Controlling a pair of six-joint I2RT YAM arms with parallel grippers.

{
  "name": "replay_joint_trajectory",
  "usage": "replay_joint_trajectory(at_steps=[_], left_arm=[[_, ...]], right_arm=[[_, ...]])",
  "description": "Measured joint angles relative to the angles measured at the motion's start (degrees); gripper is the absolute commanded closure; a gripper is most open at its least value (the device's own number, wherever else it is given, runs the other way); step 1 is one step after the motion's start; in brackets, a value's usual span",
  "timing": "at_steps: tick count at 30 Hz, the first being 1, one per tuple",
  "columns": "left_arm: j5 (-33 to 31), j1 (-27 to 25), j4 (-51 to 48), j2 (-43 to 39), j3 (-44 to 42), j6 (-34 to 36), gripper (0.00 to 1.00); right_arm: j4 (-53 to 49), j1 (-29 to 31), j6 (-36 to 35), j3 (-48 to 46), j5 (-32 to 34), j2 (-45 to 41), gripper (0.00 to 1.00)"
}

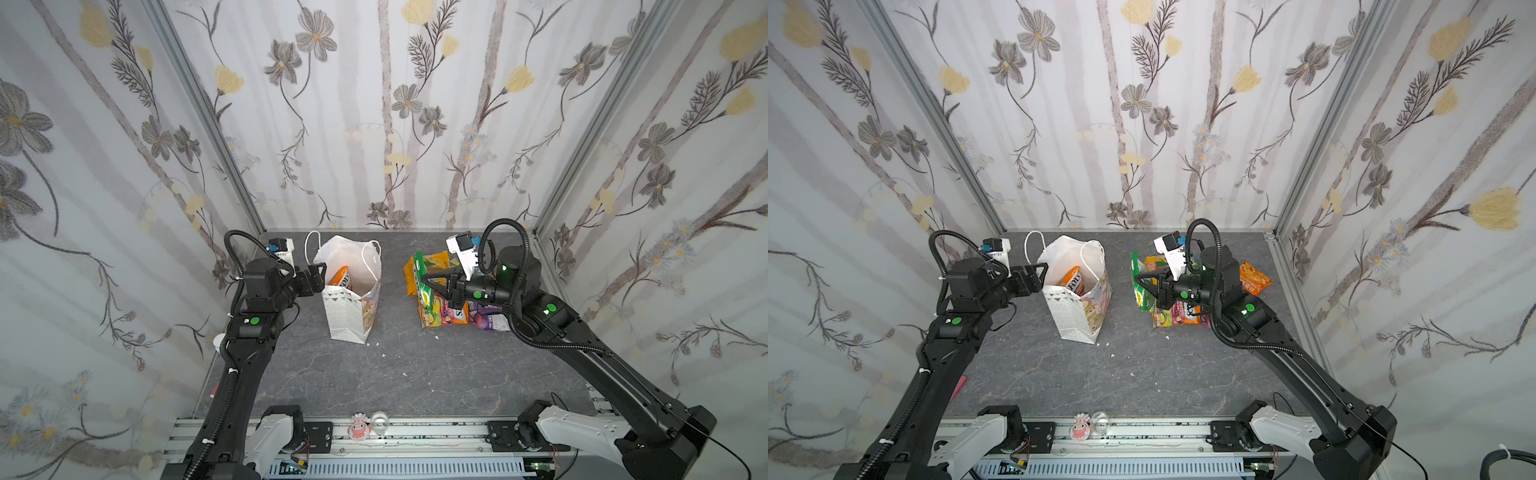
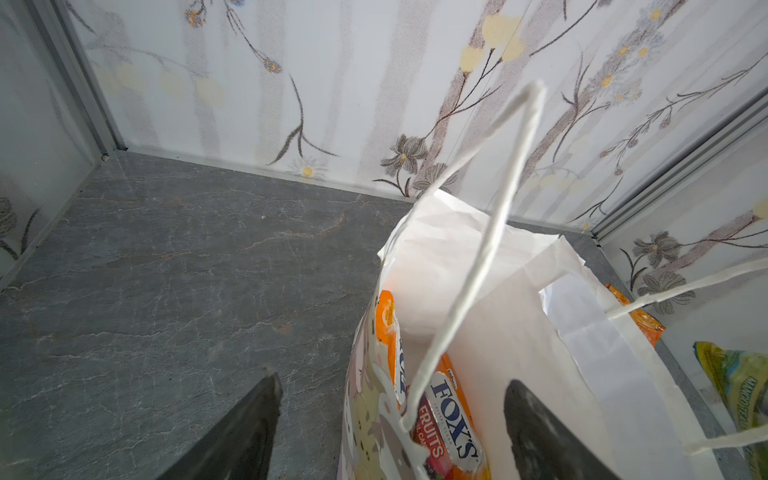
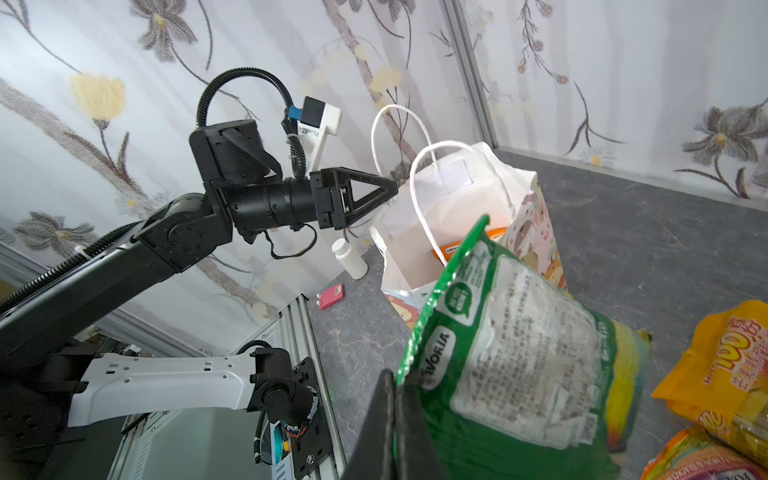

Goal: Place the snacks into the paper bag
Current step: 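Carry the green packet with the right gripper over the paper bag opening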

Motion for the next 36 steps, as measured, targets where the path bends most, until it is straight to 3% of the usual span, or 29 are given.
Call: replay_joint_trajectory(at_steps=[13, 24, 36], left_arm=[[0.0, 0.0, 0.4, 0.5, -0.1, -0.2, 0.16], [0.2, 0.0, 0.4, 0.3, -0.1, -0.4, 0.17], [0.2, 0.0, 0.4, 0.4, -0.1, -0.4, 0.17]], right_arm=[[-0.4, 7.5, -3.7, 18.7, 0.7, 10.4, 1.0], [-1.0, 9.1, -4.3, 31.9, -0.7, 20.0, 1.0], [-1.3, 10.1, -4.4, 40.3, -2.3, 29.7, 1.0]])
